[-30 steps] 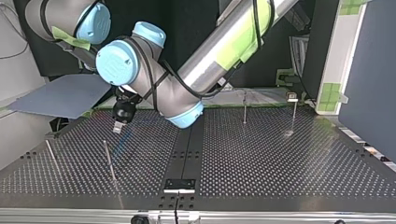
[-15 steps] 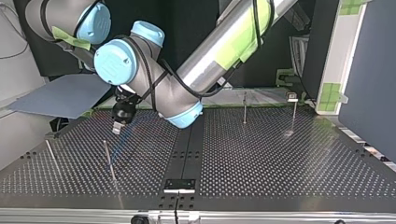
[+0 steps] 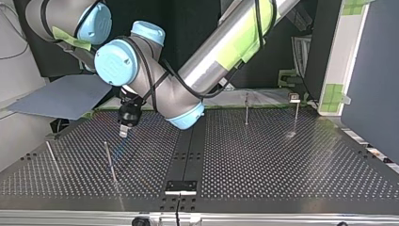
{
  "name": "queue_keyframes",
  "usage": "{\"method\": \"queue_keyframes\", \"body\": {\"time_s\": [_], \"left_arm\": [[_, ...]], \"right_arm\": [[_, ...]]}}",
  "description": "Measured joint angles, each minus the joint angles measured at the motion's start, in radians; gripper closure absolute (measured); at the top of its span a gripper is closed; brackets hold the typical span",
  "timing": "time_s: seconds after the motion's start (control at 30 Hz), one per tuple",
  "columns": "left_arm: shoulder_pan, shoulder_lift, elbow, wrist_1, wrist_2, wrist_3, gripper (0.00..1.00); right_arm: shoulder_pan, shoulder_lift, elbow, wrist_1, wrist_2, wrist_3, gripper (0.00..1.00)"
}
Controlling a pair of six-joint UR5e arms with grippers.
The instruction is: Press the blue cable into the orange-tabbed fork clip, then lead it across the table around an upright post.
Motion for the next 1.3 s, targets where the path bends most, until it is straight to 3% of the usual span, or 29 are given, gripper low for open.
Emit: {"method": "queue_keyframes", "body": {"time_s": [0.37, 0.7, 0.9, 1.3], "left_arm": [[0.000, 0.002, 0.000, -0.007, -0.066, -0.010, 0.11], [0.000, 0.014, 0.000, -0.004, -0.086, -0.013, 0.11], [0.001, 0.029, 0.000, 0.006, -0.077, -0.020, 0.11], [0.004, 0.030, 0.000, 0.077, 0.011, -0.108, 0.11]], "right_arm": [[0.000, 0.000, 0.000, 0.001, 0.000, 0.000, 1.00], [0.000, 0.000, 0.000, 0.001, 0.000, 0.000, 1.00], [0.001, 0.000, 0.000, 0.002, 0.000, 0.000, 1.00], [0.001, -0.001, 0.000, 0.001, 0.000, -0.004, 1.00]]}}
